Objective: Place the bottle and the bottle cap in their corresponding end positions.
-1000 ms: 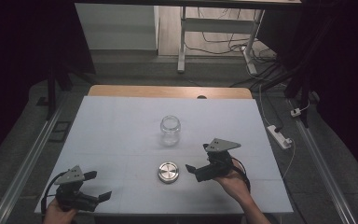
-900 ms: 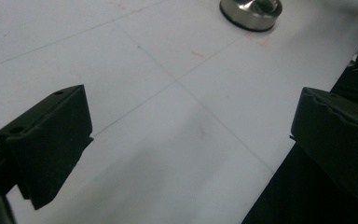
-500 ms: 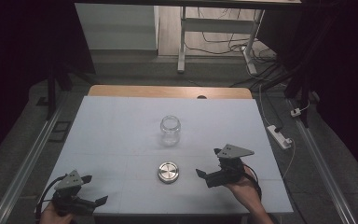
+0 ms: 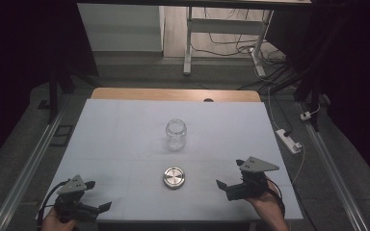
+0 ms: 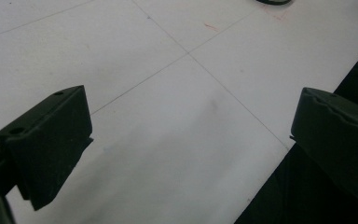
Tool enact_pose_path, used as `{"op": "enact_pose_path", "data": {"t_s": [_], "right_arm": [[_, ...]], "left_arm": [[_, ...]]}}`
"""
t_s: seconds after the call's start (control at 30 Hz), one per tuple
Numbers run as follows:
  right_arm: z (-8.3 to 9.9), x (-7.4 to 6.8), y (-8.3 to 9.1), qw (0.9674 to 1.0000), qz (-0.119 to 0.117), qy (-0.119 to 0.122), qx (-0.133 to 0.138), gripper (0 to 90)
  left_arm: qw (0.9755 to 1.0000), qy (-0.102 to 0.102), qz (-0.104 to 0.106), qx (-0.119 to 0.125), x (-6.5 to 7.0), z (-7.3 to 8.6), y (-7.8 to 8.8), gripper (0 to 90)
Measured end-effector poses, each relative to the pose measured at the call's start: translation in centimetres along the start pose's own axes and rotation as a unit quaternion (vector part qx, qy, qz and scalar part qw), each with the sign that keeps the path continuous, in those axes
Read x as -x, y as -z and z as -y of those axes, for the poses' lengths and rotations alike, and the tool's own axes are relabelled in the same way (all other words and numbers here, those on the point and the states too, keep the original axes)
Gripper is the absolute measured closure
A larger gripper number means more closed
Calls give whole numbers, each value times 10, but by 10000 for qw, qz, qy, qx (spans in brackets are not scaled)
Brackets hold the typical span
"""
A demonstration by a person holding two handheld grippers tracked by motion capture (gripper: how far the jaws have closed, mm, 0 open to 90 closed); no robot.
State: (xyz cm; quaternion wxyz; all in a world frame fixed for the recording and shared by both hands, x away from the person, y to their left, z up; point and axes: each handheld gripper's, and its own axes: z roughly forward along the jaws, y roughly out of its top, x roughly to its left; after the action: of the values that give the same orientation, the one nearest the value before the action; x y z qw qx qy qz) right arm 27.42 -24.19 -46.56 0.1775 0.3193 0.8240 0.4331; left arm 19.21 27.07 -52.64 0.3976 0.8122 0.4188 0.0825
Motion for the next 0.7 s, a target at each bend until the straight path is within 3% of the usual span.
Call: {"op": "enact_pose_path", "data": {"t_s": [0.4,0.7], "right_arm": [[31,13,20,9989,292,-320,-167,0],[52,16,26,9970,382,-554,-378,0]], "left_arm": [[10000,28,42,22,-1,0,1,0],[10000,21,21,12,-1,0,0,0]]}}
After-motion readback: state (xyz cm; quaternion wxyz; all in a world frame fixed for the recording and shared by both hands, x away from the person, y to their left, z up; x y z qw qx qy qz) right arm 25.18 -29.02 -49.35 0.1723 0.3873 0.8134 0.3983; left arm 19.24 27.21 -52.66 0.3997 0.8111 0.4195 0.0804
